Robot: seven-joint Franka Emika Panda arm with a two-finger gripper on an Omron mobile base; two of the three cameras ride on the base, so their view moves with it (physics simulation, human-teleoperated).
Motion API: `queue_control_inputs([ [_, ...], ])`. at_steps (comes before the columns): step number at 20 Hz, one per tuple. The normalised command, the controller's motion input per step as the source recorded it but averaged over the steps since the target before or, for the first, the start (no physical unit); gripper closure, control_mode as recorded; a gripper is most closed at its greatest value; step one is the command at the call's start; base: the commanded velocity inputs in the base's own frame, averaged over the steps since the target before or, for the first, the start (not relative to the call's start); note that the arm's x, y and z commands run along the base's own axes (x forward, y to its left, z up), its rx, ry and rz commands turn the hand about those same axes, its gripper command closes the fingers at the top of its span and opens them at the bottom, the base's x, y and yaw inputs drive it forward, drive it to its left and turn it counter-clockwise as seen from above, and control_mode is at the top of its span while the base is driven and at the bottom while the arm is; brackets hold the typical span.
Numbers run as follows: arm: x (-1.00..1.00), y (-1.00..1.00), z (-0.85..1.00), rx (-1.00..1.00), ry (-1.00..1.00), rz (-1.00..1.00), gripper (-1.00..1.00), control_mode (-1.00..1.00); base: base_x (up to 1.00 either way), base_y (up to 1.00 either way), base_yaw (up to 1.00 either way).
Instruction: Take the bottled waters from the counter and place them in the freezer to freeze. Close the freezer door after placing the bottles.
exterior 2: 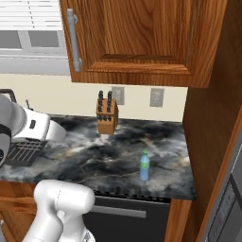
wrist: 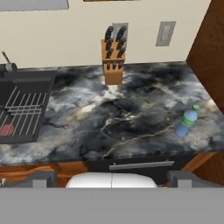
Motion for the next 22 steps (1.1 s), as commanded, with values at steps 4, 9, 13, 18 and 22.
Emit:
queue_control_inputs([
  [4,0.03,0.00,0.00,0.00,0.00,0.00,-1.00,-1.00,0.00,0.00,0.00],
  [9,0.11,-0.23,-0.01,0.00,-0.03,0.08,-1.00,-1.00,0.00,0.00,0.00],
  [13,0.12,-0.31,-0.05,0.00,-0.05,0.03,-1.00,-1.00,0.00,0.00,0.00],
  [18,0.05,-0.43,-0.03,0.00,-0.06,0.01,-1.00,-1.00,0.00,0.00,0.00],
  [22,0.04,-0.50,-0.08,0.00,-0.01,-0.02,-1.00,-1.00,0.00,0.00,0.00],
])
